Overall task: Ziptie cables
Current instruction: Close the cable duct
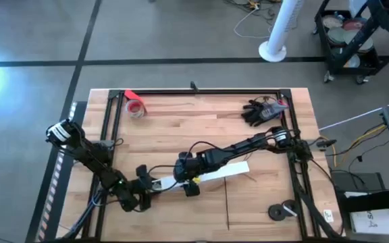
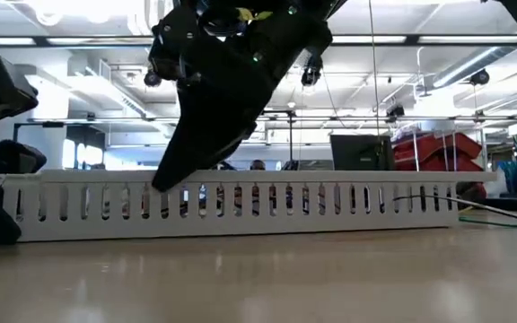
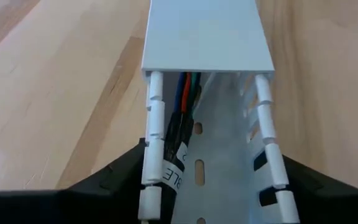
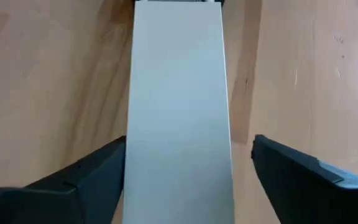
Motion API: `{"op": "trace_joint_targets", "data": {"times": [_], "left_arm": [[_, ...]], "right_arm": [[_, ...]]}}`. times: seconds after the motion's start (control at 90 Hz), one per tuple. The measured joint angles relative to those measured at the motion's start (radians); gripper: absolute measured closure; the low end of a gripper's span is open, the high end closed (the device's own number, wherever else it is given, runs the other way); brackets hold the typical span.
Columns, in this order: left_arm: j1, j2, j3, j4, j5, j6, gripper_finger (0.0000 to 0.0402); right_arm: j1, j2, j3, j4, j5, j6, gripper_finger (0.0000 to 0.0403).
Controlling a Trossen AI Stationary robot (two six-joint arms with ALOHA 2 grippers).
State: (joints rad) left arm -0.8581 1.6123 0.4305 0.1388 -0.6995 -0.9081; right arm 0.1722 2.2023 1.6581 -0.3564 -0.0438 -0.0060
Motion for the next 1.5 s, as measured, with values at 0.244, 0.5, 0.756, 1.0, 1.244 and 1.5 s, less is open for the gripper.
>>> {"op": "trace_joint_targets", "data": {"times": [0.244,0.5,0.756,1.0,1.244,1.5], "left_arm": [[0.0,0.0,-0.001,-0.002,0.004,0.0,0.018],[-0.001,0.0,-0.001,0.0,0.006,0.0,0.0179],[-0.001,0.0,-0.001,0.001,0.009,-0.007,0.0175],[-0.002,0.0,-0.001,0.0,0.009,-0.008,0.0178],[-0.003,0.0,-0.001,0.0,0.005,-0.008,0.0179],[-0.003,0.0,-0.002,0.001,-0.004,-0.009,0.0171]], "right_arm": [[0.006,-0.001,0.0,0.001,-0.006,0.012,0.0145],[0.006,-0.005,0.003,-0.016,-0.015,0.033,0.0185],[0.006,-0.008,0.003,-0.035,-0.006,0.066,0.0174],[0.024,-0.008,0.0,0.0,0.027,0.07,0.0185],[0.059,-0.006,-0.002,0.039,0.049,0.022,0.0175],[0.07,-0.006,-0.002,0.054,0.107,0.002,0.0181]]}}
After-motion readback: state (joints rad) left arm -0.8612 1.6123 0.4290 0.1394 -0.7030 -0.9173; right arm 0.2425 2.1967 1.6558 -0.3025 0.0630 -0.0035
